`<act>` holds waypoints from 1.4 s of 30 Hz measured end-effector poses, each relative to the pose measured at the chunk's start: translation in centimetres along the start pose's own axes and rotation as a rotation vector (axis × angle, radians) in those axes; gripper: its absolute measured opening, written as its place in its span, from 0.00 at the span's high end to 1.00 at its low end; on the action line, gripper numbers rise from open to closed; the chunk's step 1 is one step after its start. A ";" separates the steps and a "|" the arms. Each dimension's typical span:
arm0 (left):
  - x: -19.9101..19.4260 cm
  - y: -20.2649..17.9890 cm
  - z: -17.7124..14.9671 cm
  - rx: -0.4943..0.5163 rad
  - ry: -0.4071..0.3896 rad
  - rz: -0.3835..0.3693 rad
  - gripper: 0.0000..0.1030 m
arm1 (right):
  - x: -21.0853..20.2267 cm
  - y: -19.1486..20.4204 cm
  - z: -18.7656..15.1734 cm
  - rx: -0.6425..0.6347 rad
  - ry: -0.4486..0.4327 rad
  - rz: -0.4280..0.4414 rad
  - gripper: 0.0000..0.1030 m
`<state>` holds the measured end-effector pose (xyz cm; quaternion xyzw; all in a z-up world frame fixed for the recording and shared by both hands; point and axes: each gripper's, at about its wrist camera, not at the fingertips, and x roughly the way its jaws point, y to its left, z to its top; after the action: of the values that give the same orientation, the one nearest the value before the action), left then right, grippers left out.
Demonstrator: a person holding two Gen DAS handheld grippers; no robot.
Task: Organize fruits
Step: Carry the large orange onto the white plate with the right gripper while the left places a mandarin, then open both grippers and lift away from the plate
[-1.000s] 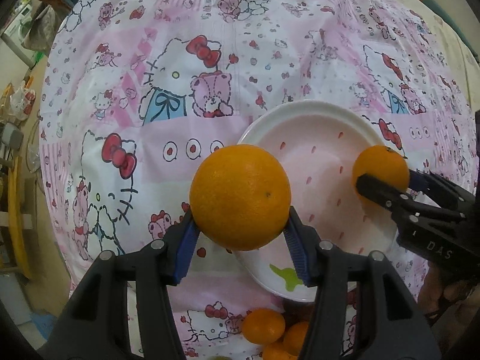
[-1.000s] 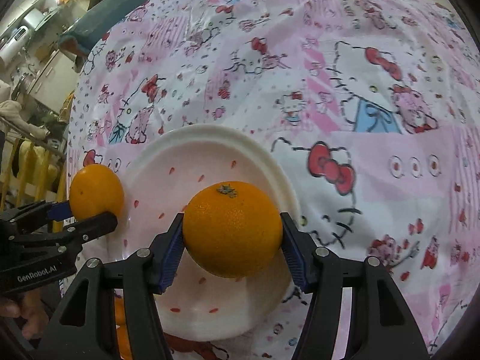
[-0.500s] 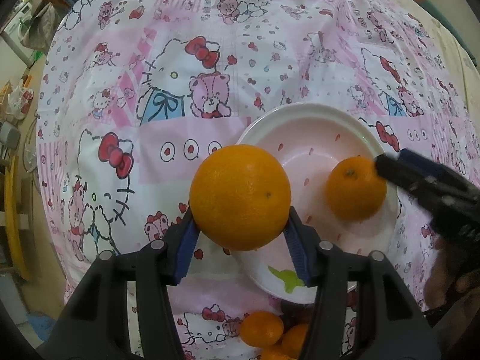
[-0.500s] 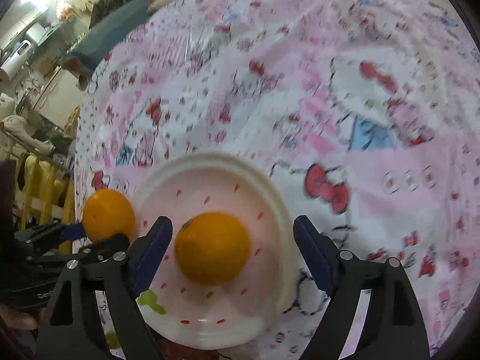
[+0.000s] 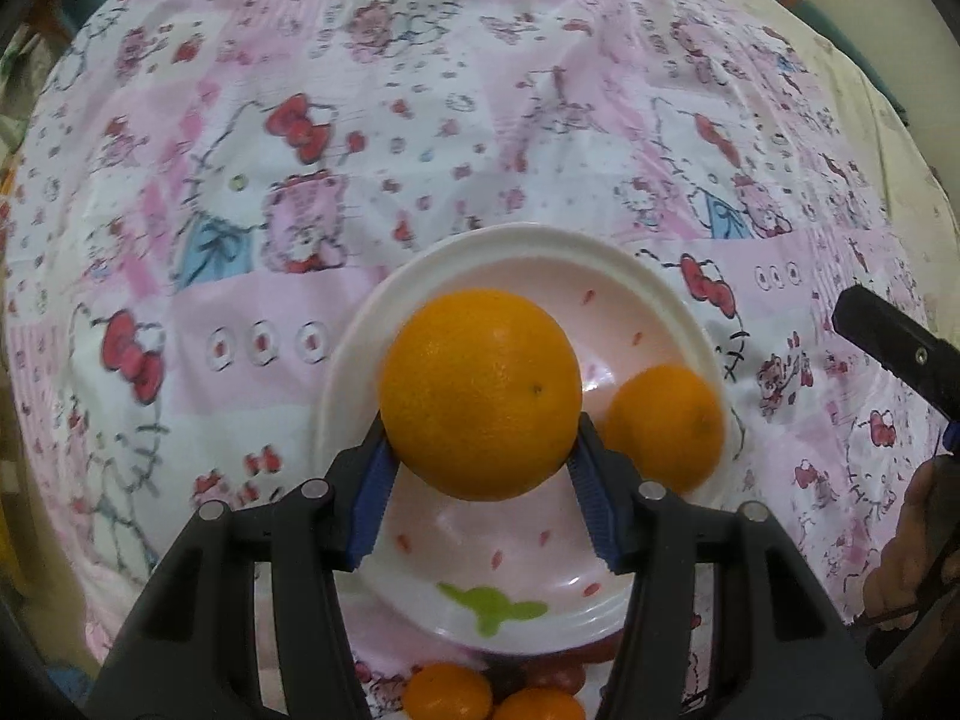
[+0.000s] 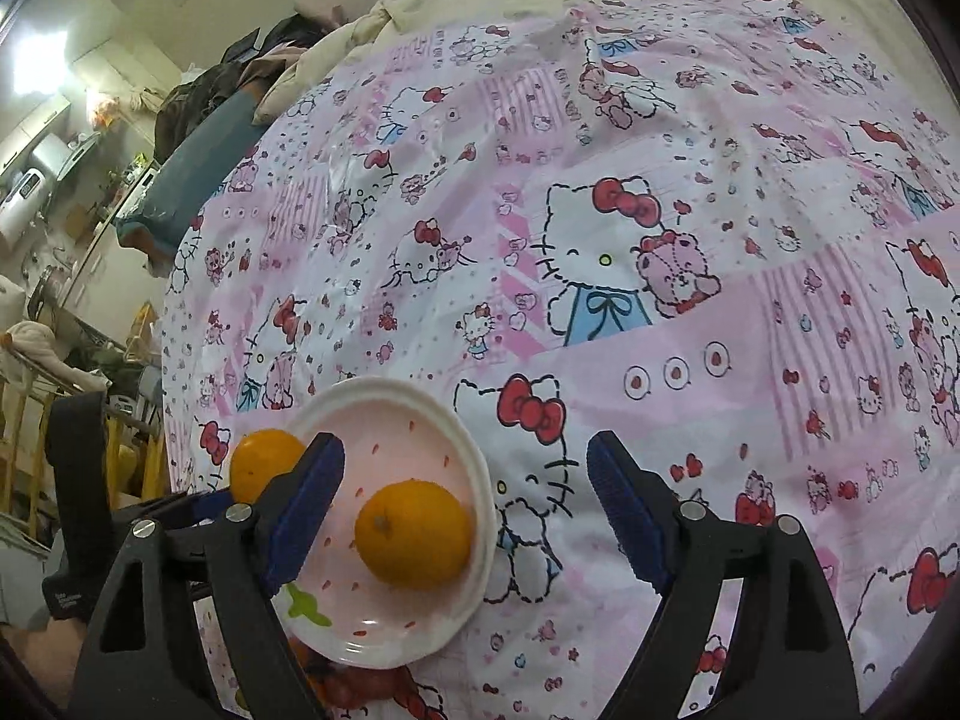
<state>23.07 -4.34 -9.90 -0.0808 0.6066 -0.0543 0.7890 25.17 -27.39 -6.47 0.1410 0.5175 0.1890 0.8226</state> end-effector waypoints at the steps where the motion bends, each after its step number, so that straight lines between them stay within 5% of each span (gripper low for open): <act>1: 0.2 0.0 0.1 -0.006 0.008 -0.005 0.50 | -0.2 -0.1 0.0 0.002 -0.002 0.004 0.17; 13: 1.8 0.4 0.6 -0.005 0.021 0.028 0.47 | -2.0 -0.4 0.5 0.016 -0.049 0.009 0.15; 15: 1.6 0.3 0.5 0.009 0.010 0.036 0.42 | -1.9 -0.4 0.5 0.016 -0.045 0.008 0.15; 19: -0.3 -0.7 0.6 0.063 -0.094 0.075 0.10 | -1.5 0.1 0.2 -0.001 -0.030 0.007 0.15; 42: -9.3 0.6 -4.2 0.039 -0.291 0.125 0.10 | -5.3 3.5 -4.3 -0.059 -0.059 0.012 0.15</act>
<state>16.56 -2.25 -2.25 -0.0347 0.4888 -0.0046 0.8717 18.58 -26.51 -2.57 0.1252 0.4863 0.2047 0.8402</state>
